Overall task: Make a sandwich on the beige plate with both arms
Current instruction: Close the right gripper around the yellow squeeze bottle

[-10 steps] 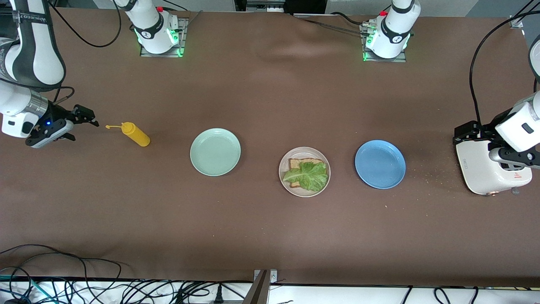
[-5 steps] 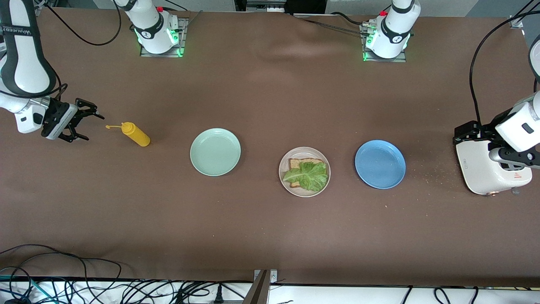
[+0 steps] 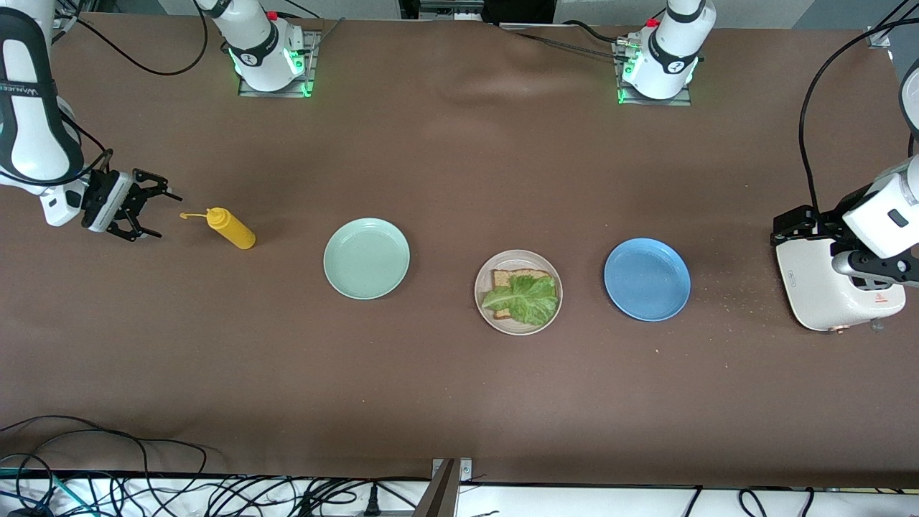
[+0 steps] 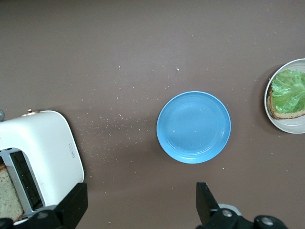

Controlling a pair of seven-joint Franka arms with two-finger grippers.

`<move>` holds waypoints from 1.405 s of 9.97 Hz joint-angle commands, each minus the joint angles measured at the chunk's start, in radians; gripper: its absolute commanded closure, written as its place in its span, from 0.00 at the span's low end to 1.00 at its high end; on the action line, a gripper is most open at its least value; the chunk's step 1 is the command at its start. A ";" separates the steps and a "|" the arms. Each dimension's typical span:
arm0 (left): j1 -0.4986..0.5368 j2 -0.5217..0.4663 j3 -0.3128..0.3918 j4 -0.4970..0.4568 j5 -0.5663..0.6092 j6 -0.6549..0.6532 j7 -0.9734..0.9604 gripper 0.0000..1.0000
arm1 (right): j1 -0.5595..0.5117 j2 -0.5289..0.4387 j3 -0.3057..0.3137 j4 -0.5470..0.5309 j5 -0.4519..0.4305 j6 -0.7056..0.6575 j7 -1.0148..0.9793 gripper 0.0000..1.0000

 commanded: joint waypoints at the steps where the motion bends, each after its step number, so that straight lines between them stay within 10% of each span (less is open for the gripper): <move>1: -0.002 -0.002 -0.002 0.003 0.034 -0.007 0.003 0.00 | -0.029 0.031 0.003 0.008 0.071 -0.064 -0.087 0.00; 14: 0.006 -0.002 -0.002 0.005 0.034 -0.009 0.003 0.00 | -0.017 0.152 0.166 0.018 0.410 -0.161 -0.362 0.03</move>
